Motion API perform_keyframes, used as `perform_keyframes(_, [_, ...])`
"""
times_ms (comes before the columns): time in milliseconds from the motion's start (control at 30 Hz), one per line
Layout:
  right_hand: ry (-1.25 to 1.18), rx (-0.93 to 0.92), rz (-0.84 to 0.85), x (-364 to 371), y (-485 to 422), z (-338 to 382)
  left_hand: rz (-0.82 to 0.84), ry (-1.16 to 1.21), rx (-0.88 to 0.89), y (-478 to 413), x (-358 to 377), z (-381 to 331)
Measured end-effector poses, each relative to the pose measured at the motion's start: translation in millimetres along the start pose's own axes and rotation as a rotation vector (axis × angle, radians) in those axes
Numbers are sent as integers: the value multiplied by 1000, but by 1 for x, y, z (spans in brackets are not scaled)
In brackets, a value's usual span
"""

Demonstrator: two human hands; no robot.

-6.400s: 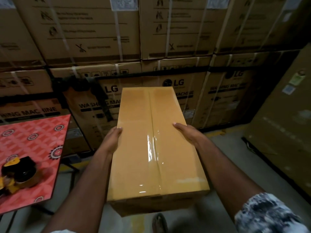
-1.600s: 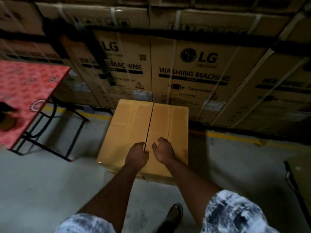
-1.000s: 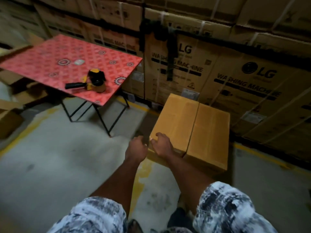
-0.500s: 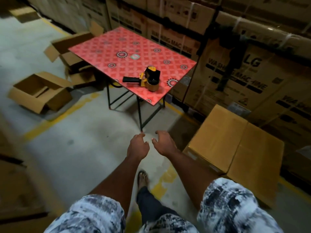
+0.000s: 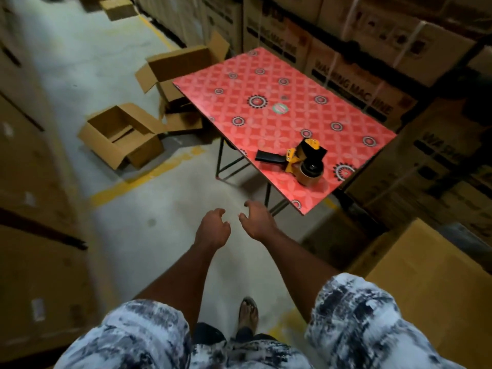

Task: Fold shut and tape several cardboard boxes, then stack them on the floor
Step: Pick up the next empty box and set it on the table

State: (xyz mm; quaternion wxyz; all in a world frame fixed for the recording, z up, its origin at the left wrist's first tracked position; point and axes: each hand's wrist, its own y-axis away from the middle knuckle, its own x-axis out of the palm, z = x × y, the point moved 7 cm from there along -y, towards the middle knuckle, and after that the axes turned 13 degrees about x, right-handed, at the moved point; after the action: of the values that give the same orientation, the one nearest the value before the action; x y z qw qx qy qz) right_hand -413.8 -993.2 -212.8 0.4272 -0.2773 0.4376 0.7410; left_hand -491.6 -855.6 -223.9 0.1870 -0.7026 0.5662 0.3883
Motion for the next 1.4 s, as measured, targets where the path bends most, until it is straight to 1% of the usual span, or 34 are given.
perform_keyframes(167, [36,-40,45,17,-53,54,-51,35,-61,-43,-35,38])
perform_keyframes(400, [167,-110,99,59,-142,154,-101,79,-120,-129,-96,120])
perform_keyframes(567, [237,-122,129,88,-212,246,-147,104,-169,-195,-167,193])
perform_keyframes(767, [193,-197,157,113,-264,380,-184,106,-218,-256,-252,267])
perform_keyframes(867, [202,-222,180,127,-286,430,-188,117,-241,-282,-281,299])
perform_keyframes(1133, [231,-271,216,151,-361,505,-200,176,-285,-351,-326,353])
perform_keyframes(1400, [242,-290,260,168,-479,595,-216,162,-354,-460,-394,410])
